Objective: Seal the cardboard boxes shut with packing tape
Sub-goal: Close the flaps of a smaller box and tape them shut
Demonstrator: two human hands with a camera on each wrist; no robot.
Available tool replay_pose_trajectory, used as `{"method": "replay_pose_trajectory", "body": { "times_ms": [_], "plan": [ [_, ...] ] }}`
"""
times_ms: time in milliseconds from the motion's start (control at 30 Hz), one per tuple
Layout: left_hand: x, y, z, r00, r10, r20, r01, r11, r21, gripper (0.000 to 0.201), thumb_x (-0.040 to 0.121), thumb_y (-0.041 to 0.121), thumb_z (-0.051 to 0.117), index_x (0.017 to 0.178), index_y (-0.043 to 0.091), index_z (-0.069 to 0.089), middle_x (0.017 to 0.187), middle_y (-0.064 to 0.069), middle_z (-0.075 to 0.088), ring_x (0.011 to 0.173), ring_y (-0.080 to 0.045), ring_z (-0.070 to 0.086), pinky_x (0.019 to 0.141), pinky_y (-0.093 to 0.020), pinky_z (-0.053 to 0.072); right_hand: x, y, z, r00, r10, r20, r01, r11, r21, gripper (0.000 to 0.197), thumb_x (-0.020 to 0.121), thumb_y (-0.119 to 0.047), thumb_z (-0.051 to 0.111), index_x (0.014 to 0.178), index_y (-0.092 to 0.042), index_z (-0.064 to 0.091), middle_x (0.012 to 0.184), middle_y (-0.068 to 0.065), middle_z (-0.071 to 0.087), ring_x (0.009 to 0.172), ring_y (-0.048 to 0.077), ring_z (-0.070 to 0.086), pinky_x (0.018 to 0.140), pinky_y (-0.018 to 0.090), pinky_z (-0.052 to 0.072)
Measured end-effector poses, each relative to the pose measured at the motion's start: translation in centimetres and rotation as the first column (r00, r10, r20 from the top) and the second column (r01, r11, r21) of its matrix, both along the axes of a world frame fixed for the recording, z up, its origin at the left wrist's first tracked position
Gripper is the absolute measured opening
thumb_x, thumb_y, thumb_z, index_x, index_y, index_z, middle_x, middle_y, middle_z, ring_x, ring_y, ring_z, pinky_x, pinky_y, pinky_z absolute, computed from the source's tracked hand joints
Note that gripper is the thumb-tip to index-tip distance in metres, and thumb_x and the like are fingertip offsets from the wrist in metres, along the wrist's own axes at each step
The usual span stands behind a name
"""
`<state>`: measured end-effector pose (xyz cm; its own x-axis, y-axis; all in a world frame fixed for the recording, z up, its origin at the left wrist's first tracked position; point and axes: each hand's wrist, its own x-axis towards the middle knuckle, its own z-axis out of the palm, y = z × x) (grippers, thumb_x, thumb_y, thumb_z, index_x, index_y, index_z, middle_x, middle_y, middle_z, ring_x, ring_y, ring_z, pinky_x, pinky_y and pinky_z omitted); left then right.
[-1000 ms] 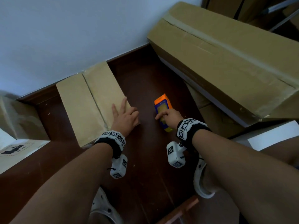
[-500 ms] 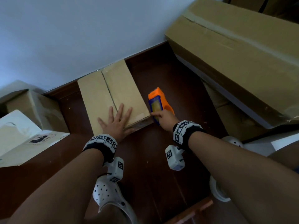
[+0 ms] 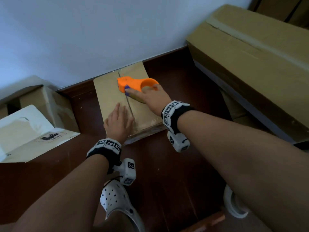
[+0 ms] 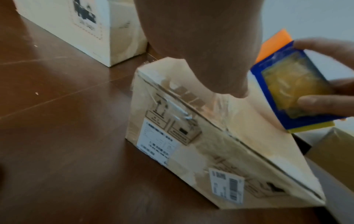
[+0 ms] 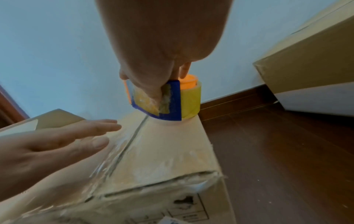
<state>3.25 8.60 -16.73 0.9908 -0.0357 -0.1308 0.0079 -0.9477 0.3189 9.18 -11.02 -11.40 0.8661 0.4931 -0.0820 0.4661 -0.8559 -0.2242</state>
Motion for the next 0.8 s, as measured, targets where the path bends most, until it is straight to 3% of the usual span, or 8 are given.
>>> {"method": "replay_pose_trajectory", "body": {
  "times_ms": [133, 233, 300, 367, 433, 467, 600, 800],
  "plan": [
    [-0.6, 2.6, -0.3, 0.995, -0.024, -0.092, 0.034, 0.993, 0.110, 0.057, 0.096, 0.049, 0.045, 0.148, 0.031, 0.031, 0.161, 0.011, 0.012, 0.147, -0.016, 0.011, 0.110, -0.065, 0.014, -0.3, 0.9, -1.0, 0.990, 0.060, -0.125, -0.061, 0.998, -0.001, 0.080, 0.089, 0.003, 0.039, 0.153, -0.034, 0.009, 0.121, 0.008, 0.056, 0.117, 0.029, 0.050, 0.109, 0.045, 0.022],
    [-0.7, 2.9, -0.5, 0.983, 0.041, -0.179, -0.026, 0.996, 0.088, 0.062, 0.094, 0.056, 0.045, 0.149, 0.044, 0.020, 0.160, 0.019, -0.002, 0.149, -0.017, -0.002, 0.106, -0.073, 0.011, -0.9, -0.8, -1.1, 0.990, -0.133, -0.050, 0.140, 0.964, 0.224, 0.060, 0.087, -0.009, 0.050, 0.143, -0.027, 0.037, 0.138, 0.002, 0.047, 0.129, 0.023, 0.042, 0.109, 0.044, 0.027],
    [-1.0, 2.3, -0.8, 0.967, 0.156, -0.199, -0.150, 0.988, 0.045, 0.069, 0.090, 0.061, 0.048, 0.148, 0.049, 0.013, 0.160, 0.019, -0.010, 0.149, -0.023, -0.007, 0.105, -0.075, 0.011, -2.4, -2.9, -1.7, 0.879, -0.471, -0.078, 0.449, 0.760, 0.469, 0.045, 0.086, -0.007, 0.049, 0.129, -0.020, 0.053, 0.128, 0.004, 0.054, 0.118, 0.024, 0.052, 0.100, 0.041, 0.039],
    [-1.5, 1.6, -1.1, 0.938, 0.258, -0.230, -0.267, 0.964, -0.007, 0.077, 0.087, 0.063, 0.051, 0.148, 0.051, 0.007, 0.160, 0.013, -0.017, 0.148, -0.033, -0.008, 0.105, -0.075, 0.011, -4.4, -4.9, -3.0, 0.628, -0.686, -0.369, 0.756, 0.424, 0.499, 0.032, 0.089, -0.003, 0.046, 0.114, -0.014, 0.062, 0.114, 0.008, 0.064, 0.102, 0.023, 0.061, 0.094, 0.037, 0.048],
    [-2.0, 1.1, -1.5, 0.916, 0.321, -0.240, -0.344, 0.937, -0.060, 0.080, 0.087, 0.062, 0.054, 0.149, 0.049, 0.006, 0.160, 0.003, -0.018, 0.146, -0.041, -0.005, 0.108, -0.072, 0.014, -6.1, -5.8, -4.9, 0.374, -0.601, -0.706, 0.921, 0.150, 0.361, 0.026, 0.089, 0.001, 0.047, 0.098, -0.007, 0.069, 0.098, 0.013, 0.071, 0.082, 0.021, 0.068, 0.088, 0.036, 0.054],
    [-2.2, 0.9, -1.6, 0.911, 0.339, -0.233, -0.364, 0.928, -0.076, 0.080, 0.087, 0.060, 0.055, 0.150, 0.047, 0.008, 0.161, -0.002, -0.017, 0.145, -0.044, -0.004, 0.109, -0.069, 0.016, -6.7, -5.8, -5.8, 0.310, -0.525, -0.793, 0.947, 0.098, 0.305, 0.024, 0.088, 0.000, 0.050, 0.095, -0.005, 0.073, 0.095, 0.015, 0.072, 0.076, 0.021, 0.068, 0.086, 0.037, 0.056],
    [-2.2, 0.8, -2.0, 0.909, 0.338, -0.242, -0.360, 0.932, -0.049, 0.078, 0.088, 0.061, 0.052, 0.151, 0.043, 0.010, 0.160, -0.007, -0.018, 0.145, -0.044, -0.003, 0.112, -0.063, 0.020, -7.8, -4.1, -5.2, 0.460, -0.494, -0.738, 0.869, 0.423, 0.258, 0.032, 0.094, -0.033, 0.053, 0.090, -0.010, 0.075, 0.092, 0.012, 0.071, 0.087, 0.025, 0.064, 0.078, 0.031, 0.049],
    [-2.0, 0.7, -2.3, 0.904, 0.334, -0.267, -0.349, 0.937, -0.010, 0.077, 0.088, 0.064, 0.049, 0.151, 0.046, 0.006, 0.159, -0.004, -0.023, 0.146, -0.041, -0.002, 0.113, -0.061, 0.019, -7.9, -1.6, -4.1, 0.617, -0.472, -0.630, 0.707, 0.685, 0.179, 0.035, 0.103, -0.021, 0.035, 0.129, -0.001, 0.046, 0.126, 0.021, 0.057, 0.115, 0.036, 0.053, 0.088, 0.037, 0.043]
  ]
}}
